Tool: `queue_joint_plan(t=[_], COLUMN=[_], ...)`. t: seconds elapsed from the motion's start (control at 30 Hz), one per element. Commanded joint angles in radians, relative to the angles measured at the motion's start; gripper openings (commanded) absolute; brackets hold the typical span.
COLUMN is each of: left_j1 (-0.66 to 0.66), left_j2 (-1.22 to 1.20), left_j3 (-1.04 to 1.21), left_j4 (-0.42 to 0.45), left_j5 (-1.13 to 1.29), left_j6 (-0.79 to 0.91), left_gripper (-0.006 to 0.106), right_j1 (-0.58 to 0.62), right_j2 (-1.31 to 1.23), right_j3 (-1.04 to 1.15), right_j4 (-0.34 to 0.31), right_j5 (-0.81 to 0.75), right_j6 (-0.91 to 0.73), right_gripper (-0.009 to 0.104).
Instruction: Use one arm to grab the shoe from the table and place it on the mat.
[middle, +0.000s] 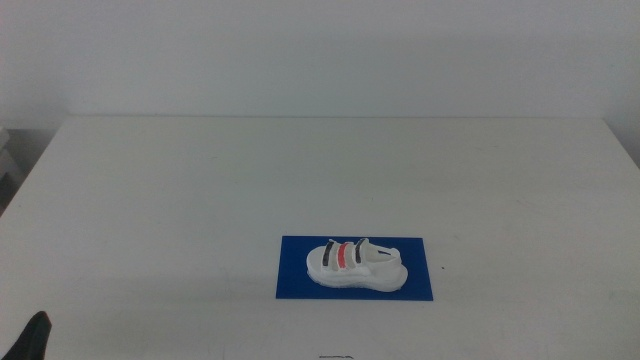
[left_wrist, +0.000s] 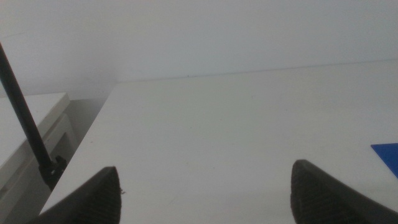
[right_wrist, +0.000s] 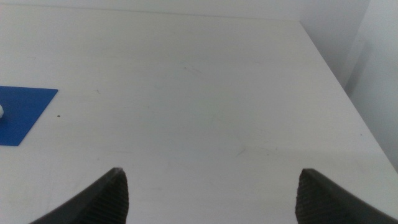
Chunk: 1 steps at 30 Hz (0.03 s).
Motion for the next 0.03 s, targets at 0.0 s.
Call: queue_joint_plan(t=[0.0], left_j1=[0.002], left_j2=[-0.023], left_j3=[-0.003], left_j4=[-0.005], left_j5=[-0.078], left_j6=[-0.017], left_gripper=[0.094], right_j1=[-0.004], right_j2=[-0.019], right_j3=[-0.019], right_j4=[-0.008], right_j5=[-0.056], right_j6=[-0.012], right_gripper=[0.094])
